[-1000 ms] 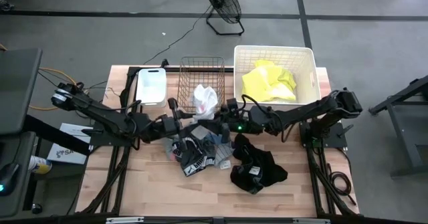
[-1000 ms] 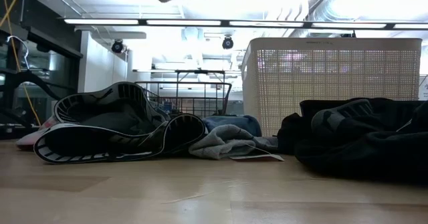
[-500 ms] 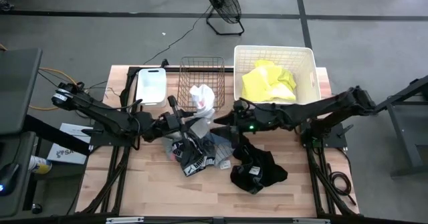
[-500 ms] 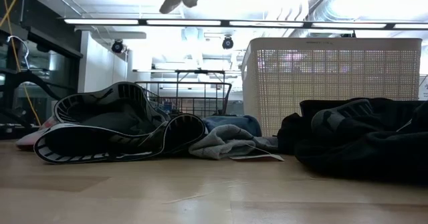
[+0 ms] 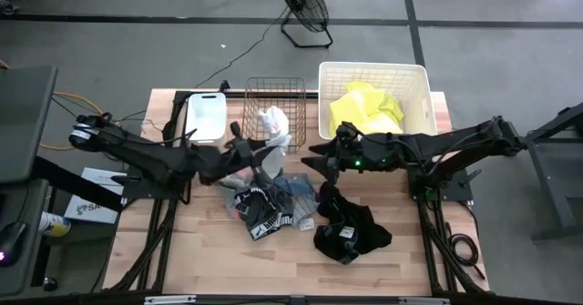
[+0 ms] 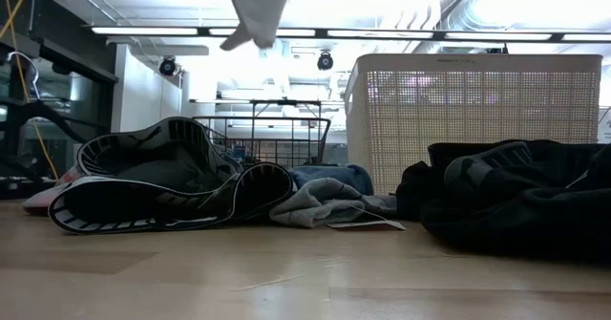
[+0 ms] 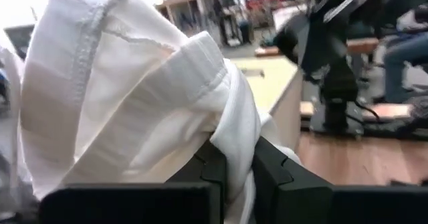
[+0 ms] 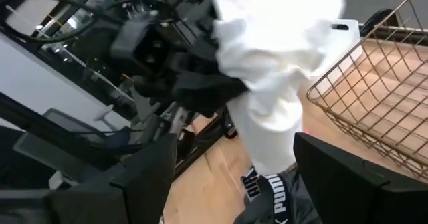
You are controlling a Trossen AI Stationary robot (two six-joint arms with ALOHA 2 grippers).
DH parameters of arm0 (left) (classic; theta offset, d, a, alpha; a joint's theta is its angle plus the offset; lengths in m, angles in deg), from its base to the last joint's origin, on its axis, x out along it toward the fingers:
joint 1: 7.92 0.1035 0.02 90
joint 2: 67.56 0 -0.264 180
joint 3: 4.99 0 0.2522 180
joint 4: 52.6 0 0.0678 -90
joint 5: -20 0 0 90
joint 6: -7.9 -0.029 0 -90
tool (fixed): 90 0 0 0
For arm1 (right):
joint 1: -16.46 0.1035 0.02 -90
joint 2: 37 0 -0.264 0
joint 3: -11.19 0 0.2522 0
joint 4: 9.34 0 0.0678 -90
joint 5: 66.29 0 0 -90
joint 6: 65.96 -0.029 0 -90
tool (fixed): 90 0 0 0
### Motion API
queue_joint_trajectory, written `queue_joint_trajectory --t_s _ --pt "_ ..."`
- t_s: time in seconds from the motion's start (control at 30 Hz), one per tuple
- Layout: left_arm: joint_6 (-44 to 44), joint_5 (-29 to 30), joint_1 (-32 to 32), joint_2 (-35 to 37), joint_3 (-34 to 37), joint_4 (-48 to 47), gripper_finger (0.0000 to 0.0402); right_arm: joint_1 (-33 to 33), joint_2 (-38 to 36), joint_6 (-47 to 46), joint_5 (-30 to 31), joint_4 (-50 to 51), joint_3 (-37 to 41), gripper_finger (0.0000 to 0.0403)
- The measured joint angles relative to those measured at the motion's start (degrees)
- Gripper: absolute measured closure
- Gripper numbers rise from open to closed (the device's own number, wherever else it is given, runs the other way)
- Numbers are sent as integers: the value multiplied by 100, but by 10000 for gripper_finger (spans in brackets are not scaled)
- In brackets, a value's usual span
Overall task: Pick & Place Cloths
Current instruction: Put the white underwear into the gold wire basket
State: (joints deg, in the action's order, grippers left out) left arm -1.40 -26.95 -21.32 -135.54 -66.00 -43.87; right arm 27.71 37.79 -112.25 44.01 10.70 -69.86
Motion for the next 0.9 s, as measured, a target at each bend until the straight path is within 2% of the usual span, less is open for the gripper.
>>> queue_joint_trajectory --t_s 0.23,0.37,0.5,0.77,0.9 --pt "1231 -1143 921 0 0 -998 377 0 13 3 54 121 0 109" --pt "1449 -1800 1441 0 -51 -1281 377 0 20 3 58 222 0 109" --pt "1612 -2412 2005 -41 -440 -1971 377 0 20 -23 66 327 0 109" --pt "1614 -3202 3064 -317 -1222 -3474 377 0 20 -9 83 348 0 109" --pt "1608 -3442 3451 -593 -1391 -3822 377 0 20 -1 148 356 0 109"
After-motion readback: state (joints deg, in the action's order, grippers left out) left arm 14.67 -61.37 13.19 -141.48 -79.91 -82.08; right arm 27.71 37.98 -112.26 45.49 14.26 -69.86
